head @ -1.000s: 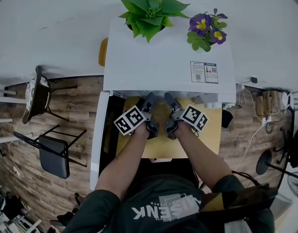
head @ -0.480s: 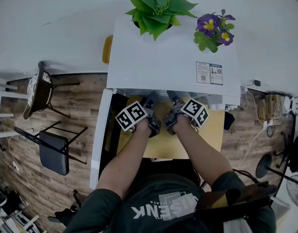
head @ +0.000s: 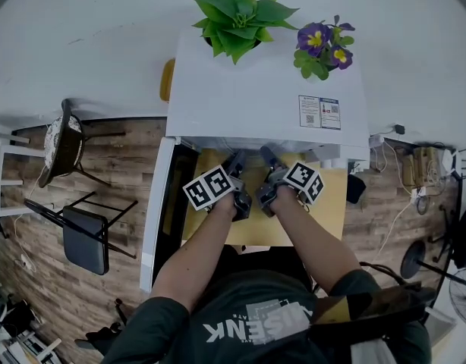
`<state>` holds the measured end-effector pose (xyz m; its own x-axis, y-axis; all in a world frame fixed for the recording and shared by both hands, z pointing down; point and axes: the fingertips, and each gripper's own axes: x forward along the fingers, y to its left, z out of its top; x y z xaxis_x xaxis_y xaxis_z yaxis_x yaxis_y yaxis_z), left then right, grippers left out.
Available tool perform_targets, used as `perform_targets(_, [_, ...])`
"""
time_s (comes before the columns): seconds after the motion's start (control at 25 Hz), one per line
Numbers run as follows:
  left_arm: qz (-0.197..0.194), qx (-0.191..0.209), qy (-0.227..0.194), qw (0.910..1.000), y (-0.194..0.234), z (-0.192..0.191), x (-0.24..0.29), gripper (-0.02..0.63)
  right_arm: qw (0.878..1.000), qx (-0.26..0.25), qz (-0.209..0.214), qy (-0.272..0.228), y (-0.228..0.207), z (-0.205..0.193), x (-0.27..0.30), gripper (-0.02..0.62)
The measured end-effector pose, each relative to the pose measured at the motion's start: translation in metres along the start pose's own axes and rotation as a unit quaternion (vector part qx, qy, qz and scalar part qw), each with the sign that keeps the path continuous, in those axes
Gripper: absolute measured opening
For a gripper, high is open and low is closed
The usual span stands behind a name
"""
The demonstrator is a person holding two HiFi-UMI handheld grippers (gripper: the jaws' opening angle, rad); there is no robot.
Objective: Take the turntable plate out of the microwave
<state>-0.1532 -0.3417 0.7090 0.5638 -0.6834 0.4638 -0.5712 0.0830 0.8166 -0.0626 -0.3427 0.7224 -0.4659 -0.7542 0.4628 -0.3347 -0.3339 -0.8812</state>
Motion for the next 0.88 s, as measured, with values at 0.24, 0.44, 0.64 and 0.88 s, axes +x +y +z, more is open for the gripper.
perform_targets(0.24, [-0.007,-0.022,0.016,0.9996,0.002,-0.02,-0.018,0.104,0.999,-0.019,0.01,0.024,-0.005,-0.011,-0.015,0.262])
perform_targets(0.44, [-0.008,-0.03,0.023,0.9993,0.0,-0.041,-0.031,0.101,0.997,-0.056,0.031,0.042,-0.001,-0.016,-0.025,0.205])
perform_targets(0.64, [-0.02,-0.026,0.034,0.9989,0.0,-0.054,-0.042,0.095,0.995,-0.071,0.05,0.052,-0.001,-0.019,-0.027,0.201])
perform_targets(0.88, [-0.031,-0.031,0.039,0.9983,0.0,-0.074,-0.054,0.091,0.991,-0.054,0.111,0.055,0.009,-0.013,-0.03,0.094])
